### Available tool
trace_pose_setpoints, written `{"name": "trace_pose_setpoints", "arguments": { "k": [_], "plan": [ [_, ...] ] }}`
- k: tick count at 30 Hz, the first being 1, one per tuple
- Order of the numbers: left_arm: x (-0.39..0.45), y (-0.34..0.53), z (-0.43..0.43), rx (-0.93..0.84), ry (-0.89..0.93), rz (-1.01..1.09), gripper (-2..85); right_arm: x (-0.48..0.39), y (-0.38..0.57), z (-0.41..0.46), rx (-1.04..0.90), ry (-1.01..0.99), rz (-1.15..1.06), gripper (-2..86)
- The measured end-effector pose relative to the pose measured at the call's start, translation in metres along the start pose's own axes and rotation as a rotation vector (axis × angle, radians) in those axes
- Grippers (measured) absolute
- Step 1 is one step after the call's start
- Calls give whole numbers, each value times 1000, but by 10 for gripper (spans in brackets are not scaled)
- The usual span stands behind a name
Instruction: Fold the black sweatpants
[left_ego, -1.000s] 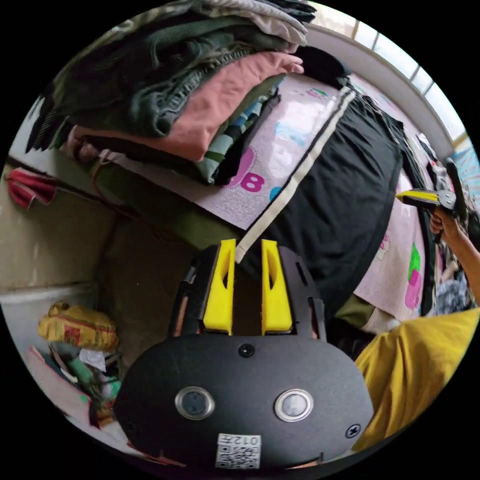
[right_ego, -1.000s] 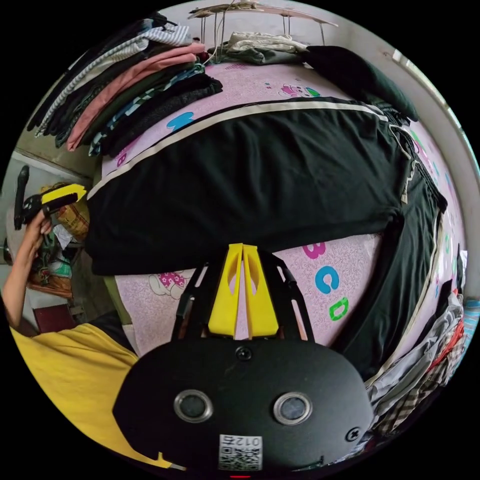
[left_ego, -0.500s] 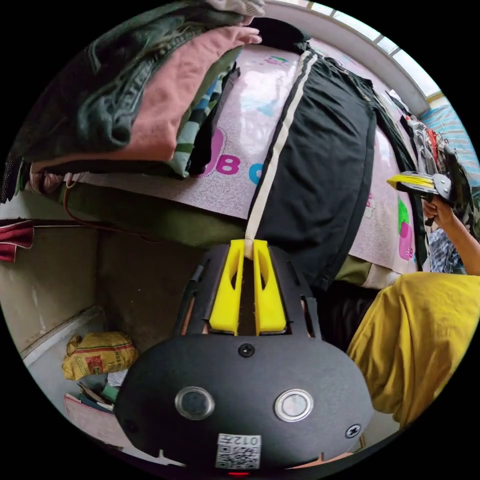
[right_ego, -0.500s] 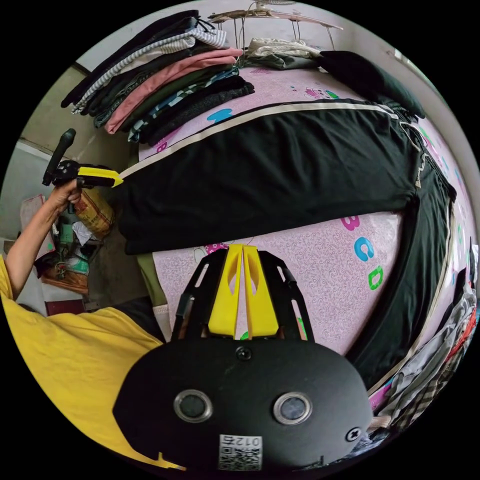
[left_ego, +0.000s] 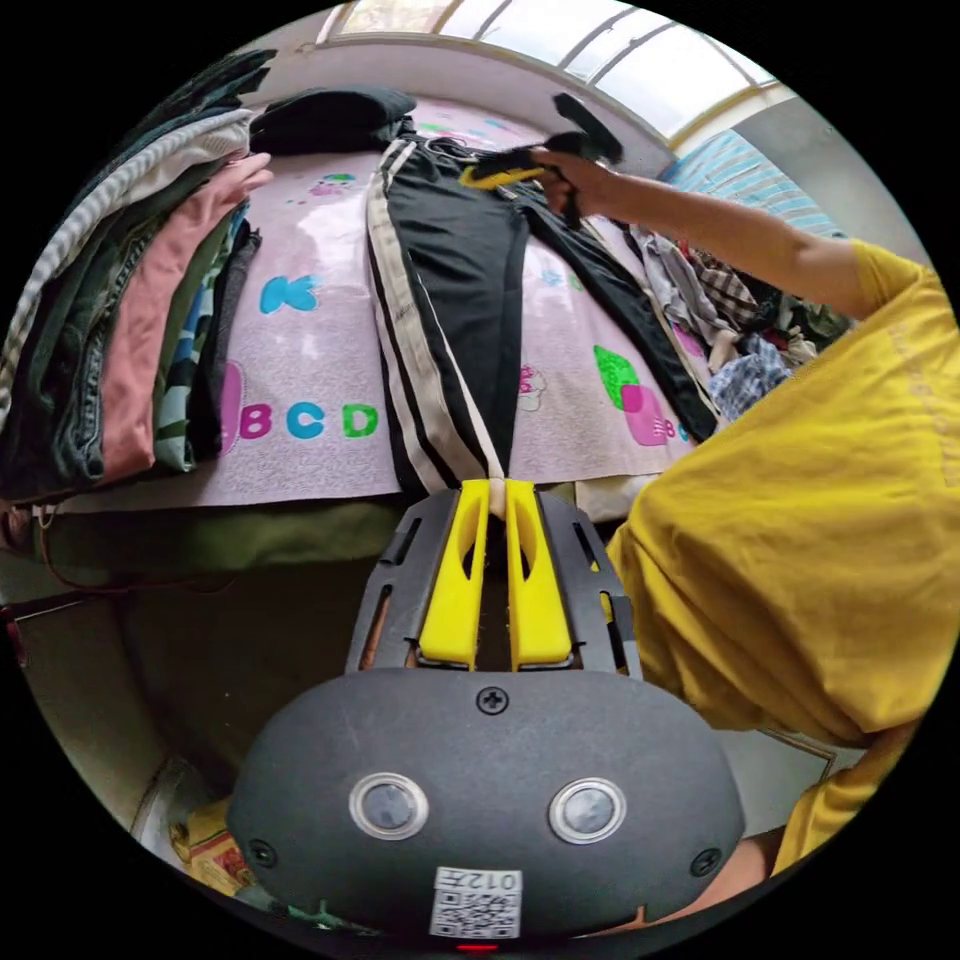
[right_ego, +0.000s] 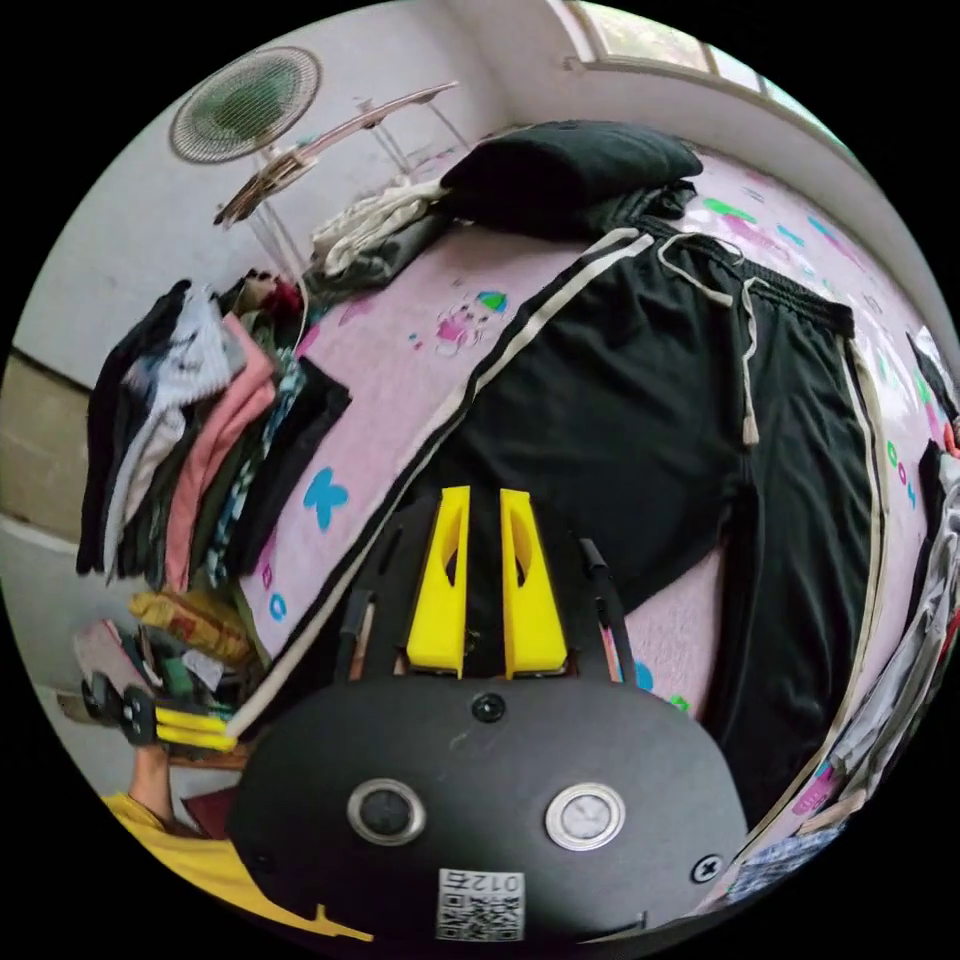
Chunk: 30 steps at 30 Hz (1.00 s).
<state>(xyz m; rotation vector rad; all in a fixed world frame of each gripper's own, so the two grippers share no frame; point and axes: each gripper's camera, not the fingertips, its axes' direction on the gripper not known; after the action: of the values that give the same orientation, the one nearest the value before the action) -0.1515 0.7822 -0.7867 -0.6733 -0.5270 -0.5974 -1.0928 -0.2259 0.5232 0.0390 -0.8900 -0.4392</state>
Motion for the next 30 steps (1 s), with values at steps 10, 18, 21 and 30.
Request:
{"name": "trace_pose_setpoints", "arguments": {
  "k": [10,18,21,30],
  "plan": [
    [-42,-12,-9,77,265,-19,7,-3,-169,23,16,189,203,104],
    [-38,-52,-6,14,360,44,7,-48,-194,44,-121,433,147,126],
    [-27,-69,-14,30,411,96,7,-61,-189,25,-123,526,66,62],
    [39,-149,-38,212,714,331,7,12,-152,-163,18,29,177,25]
  ]
}}
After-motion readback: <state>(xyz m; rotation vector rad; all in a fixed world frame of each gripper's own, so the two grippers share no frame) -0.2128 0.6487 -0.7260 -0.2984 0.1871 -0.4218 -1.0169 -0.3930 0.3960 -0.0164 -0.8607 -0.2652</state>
